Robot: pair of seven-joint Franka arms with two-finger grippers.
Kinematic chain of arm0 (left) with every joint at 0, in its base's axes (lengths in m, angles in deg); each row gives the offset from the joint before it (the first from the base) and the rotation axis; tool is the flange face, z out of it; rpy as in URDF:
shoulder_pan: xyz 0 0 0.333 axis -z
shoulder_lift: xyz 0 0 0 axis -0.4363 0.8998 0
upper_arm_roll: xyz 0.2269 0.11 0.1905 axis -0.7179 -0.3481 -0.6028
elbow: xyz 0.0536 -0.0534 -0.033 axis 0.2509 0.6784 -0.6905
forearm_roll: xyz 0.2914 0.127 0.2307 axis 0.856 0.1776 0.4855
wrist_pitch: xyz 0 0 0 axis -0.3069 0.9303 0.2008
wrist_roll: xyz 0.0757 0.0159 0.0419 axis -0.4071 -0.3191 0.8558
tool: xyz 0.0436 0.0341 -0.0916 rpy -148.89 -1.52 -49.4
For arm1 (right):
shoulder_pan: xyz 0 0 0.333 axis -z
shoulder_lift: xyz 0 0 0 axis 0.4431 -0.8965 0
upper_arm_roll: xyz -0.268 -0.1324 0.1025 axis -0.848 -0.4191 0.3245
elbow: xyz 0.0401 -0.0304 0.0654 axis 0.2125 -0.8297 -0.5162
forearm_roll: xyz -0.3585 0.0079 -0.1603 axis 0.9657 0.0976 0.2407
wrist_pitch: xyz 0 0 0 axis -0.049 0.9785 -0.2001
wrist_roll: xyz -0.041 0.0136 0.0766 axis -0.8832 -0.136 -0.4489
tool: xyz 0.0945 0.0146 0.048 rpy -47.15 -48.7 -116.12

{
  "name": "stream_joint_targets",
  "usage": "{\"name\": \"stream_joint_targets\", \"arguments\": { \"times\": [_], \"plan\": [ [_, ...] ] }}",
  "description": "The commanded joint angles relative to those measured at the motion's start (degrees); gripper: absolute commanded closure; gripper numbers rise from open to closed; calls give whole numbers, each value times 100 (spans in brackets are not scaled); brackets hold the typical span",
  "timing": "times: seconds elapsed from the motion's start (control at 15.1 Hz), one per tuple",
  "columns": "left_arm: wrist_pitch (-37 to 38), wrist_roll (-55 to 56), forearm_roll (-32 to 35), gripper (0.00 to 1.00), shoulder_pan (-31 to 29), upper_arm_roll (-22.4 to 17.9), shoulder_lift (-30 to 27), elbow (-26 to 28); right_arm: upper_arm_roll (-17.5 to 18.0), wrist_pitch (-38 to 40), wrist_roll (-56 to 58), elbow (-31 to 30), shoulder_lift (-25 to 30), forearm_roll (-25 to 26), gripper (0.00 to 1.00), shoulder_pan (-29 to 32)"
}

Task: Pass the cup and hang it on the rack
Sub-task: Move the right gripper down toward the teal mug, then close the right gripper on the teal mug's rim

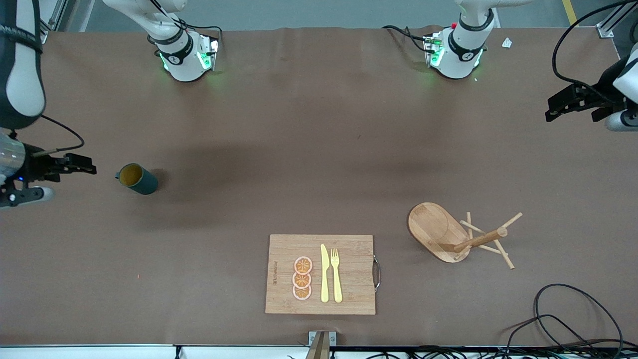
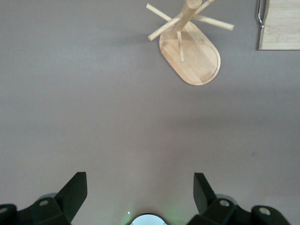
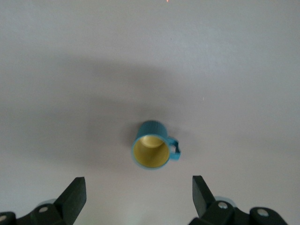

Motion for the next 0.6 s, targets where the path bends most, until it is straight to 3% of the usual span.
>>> {"name": "stream_joint_targets", "arguments": {
  "times": [0.0, 0.27, 0.53],
  "plan": [
    [53, -72, -37, 0, 36, 24, 102, -139, 63, -1092, 786, -1074, 155, 31, 0, 243],
    [53, -98, -19, 0, 72, 59, 146, -122, 63, -2596, 1743, -1990, -89, 31, 0, 462],
    [62, -265, -37, 0, 54, 68, 199, -122, 72, -3099, 2019, -2262, -398, 31, 0, 569]
  ]
}}
